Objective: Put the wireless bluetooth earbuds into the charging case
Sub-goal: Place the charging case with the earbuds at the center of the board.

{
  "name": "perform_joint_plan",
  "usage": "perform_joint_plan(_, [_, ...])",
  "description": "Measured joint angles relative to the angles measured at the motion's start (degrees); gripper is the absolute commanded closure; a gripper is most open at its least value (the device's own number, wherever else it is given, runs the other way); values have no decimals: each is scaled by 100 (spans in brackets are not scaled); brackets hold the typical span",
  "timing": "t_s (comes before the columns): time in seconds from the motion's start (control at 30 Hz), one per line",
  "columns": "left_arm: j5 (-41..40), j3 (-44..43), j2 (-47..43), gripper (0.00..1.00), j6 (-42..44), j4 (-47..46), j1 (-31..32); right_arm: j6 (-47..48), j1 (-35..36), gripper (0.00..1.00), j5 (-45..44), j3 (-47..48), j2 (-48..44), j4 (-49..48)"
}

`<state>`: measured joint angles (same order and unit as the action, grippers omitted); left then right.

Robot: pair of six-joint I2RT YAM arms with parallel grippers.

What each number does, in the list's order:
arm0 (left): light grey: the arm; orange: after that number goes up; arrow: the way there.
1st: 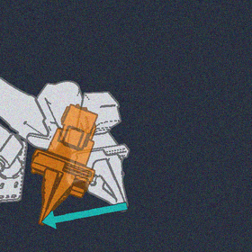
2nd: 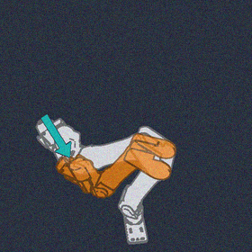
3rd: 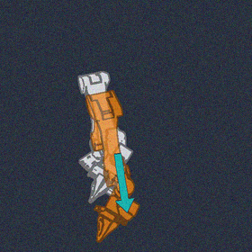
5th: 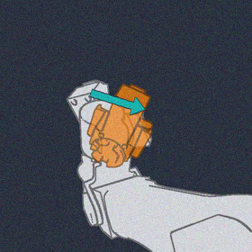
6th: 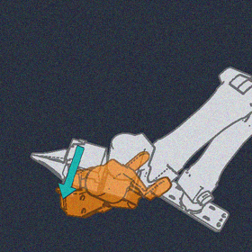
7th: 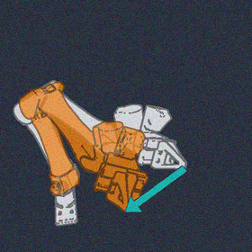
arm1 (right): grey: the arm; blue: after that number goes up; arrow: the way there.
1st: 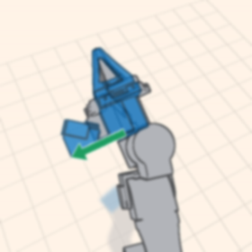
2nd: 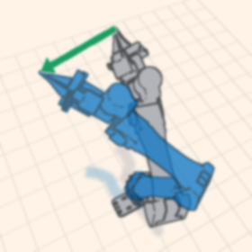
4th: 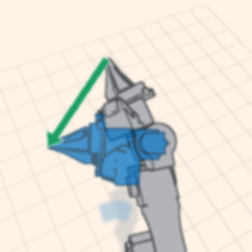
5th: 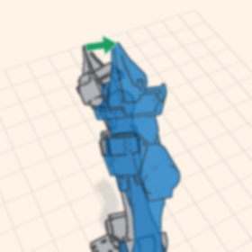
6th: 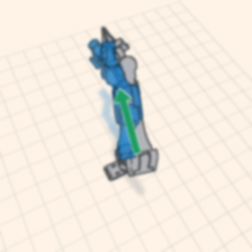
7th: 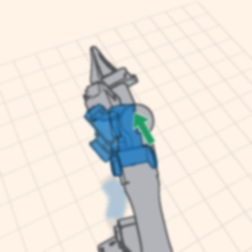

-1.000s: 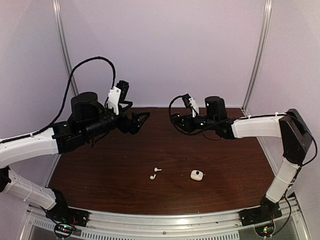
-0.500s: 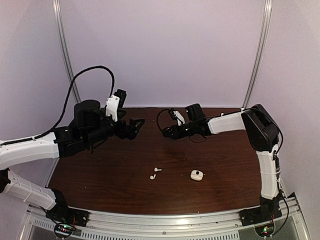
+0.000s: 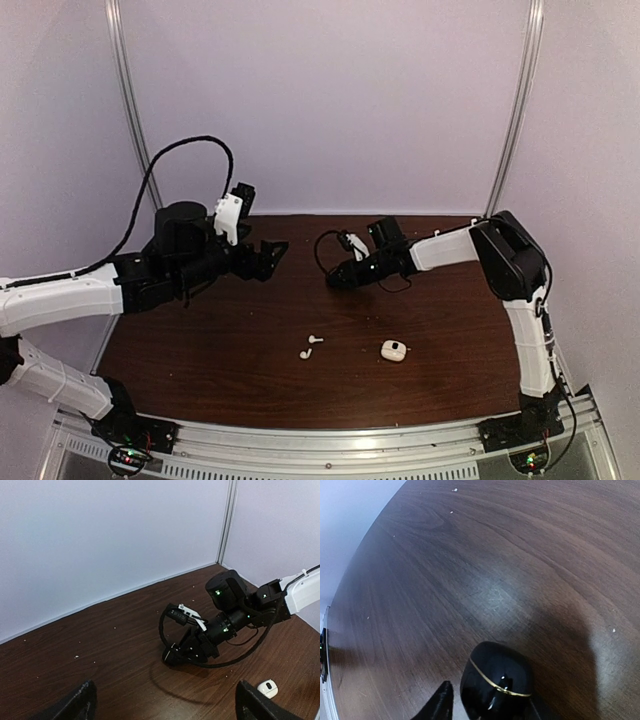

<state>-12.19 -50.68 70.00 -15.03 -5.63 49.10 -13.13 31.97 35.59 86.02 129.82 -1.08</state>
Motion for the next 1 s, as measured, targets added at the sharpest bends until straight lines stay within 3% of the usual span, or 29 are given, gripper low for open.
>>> perform_joint_plan(0.17, [101, 0, 85, 2, 7, 140, -11, 138, -122, 31, -92, -4, -63, 33])
perform_joint_plan(0.33, [219, -2, 136, 2, 39, 151, -59, 376, -225, 19, -332, -376, -570, 393])
perform_joint_plan(0.43, [313, -2, 227, 2, 39, 151, -70, 501, -238, 1, -525, -896, -1268, 688])
perform_joint_plan(0.7, [597, 2, 365, 2, 37, 138, -72, 498, 15, 0, -651, -2636, -3377, 1255])
perform_joint_plan(0.87, [743, 33, 492, 2, 37, 133, -74, 417, 420, 0, -909, -3091, -3685, 1878])
perform_joint_plan(1.0, [778, 107, 492, 2, 35, 122, -74, 437, 584, 6, -1172, -3272, -3694, 2286])
